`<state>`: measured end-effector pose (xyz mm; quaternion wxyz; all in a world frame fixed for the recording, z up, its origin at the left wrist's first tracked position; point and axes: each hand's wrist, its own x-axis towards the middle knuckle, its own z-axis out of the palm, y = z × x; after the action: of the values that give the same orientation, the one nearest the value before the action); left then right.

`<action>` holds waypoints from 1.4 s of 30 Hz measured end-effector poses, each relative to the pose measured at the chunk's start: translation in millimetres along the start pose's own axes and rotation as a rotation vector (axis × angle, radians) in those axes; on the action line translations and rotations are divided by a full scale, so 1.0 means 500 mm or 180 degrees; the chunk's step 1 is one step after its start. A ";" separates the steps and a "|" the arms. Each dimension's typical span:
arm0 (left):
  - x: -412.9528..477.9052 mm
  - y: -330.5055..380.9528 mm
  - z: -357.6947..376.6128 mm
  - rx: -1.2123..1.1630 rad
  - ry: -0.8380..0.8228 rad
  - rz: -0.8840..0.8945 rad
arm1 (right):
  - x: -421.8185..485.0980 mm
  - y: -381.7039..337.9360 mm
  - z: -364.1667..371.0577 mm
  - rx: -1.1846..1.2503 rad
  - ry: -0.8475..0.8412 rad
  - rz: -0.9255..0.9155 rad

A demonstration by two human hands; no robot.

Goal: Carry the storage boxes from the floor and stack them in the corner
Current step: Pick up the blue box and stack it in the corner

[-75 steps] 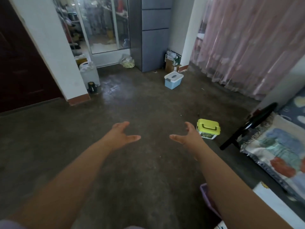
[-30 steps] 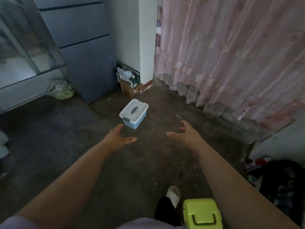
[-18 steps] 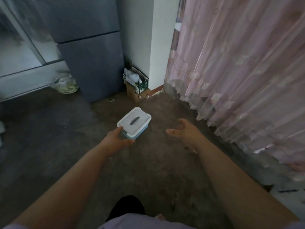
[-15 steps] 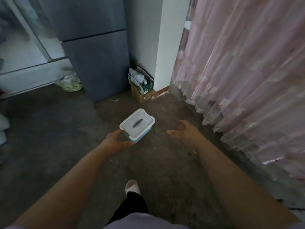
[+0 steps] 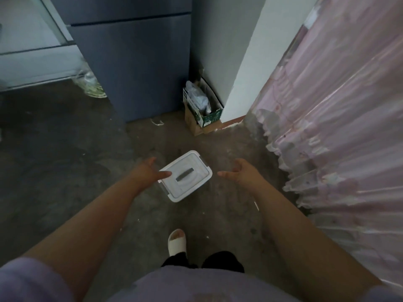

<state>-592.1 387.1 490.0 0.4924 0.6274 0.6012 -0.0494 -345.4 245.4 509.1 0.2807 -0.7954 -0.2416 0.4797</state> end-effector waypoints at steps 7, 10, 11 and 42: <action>0.136 0.016 0.014 -0.0414 0.0184 -0.0437 | 0.238 -0.053 -0.011 -0.0504 -0.0535 0.0025; 0.179 0.004 0.041 -0.0586 0.0306 -0.0867 | 0.343 -0.064 -0.005 -0.0828 -0.0913 -0.0018; 0.199 -0.002 0.054 -0.0581 0.0368 -0.1021 | 0.384 -0.065 -0.002 -0.0958 -0.1074 -0.0014; 0.858 -0.510 0.571 -0.1549 0.0463 -0.2641 | 1.139 0.448 0.409 -0.2501 -0.0714 0.0521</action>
<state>-528.9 443.5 -78.4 0.5202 0.2033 0.8276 -0.0555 -262.5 498.7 -78.3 -0.1112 -0.8014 -0.3714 0.4555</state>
